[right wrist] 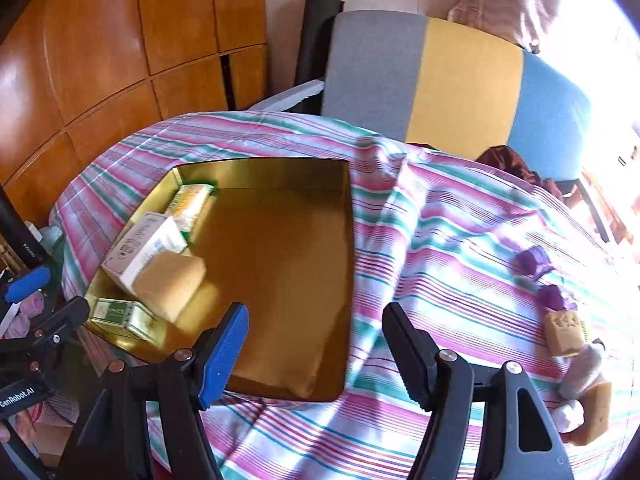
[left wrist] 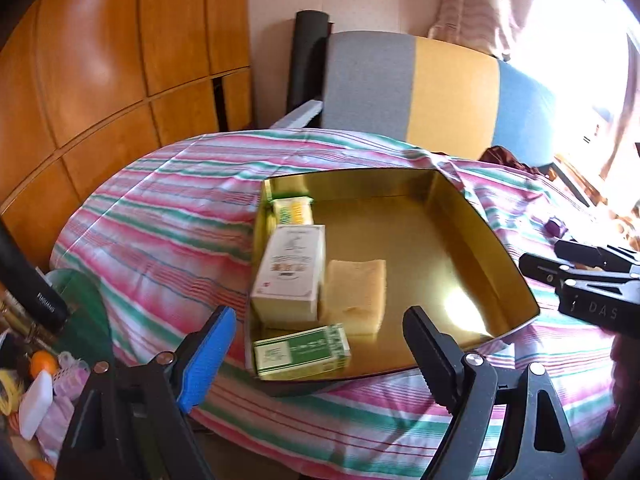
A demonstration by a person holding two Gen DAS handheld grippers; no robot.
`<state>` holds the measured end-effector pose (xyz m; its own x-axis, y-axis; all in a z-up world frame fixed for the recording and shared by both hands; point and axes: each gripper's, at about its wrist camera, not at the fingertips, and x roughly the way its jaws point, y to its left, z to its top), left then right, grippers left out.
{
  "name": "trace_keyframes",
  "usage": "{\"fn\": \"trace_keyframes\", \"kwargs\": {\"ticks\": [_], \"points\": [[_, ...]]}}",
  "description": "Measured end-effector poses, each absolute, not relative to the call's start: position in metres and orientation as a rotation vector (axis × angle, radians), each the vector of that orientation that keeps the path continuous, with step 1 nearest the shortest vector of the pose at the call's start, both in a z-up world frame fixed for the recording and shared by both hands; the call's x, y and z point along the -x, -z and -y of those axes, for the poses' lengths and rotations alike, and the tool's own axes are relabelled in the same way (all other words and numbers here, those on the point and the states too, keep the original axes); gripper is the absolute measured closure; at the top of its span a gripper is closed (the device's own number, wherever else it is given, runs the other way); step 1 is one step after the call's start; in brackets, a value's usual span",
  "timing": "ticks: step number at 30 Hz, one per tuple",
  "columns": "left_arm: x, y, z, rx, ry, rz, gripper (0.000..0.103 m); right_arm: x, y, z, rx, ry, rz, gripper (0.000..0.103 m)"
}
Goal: Organize objects
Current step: 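Grasp a purple wrapped candy with the left tool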
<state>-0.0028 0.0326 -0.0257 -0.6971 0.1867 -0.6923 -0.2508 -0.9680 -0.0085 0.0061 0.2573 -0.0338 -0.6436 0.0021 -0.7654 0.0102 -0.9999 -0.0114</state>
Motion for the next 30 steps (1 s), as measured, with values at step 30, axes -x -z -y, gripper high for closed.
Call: {"fn": "trace_keyframes", "kwargs": {"ticks": [30], "points": [[-0.004, 0.022, -0.212, 1.009, -2.244, -0.325, 0.017, -0.119, 0.056, -0.588, -1.286, 3.239, 1.441, 0.032]]}}
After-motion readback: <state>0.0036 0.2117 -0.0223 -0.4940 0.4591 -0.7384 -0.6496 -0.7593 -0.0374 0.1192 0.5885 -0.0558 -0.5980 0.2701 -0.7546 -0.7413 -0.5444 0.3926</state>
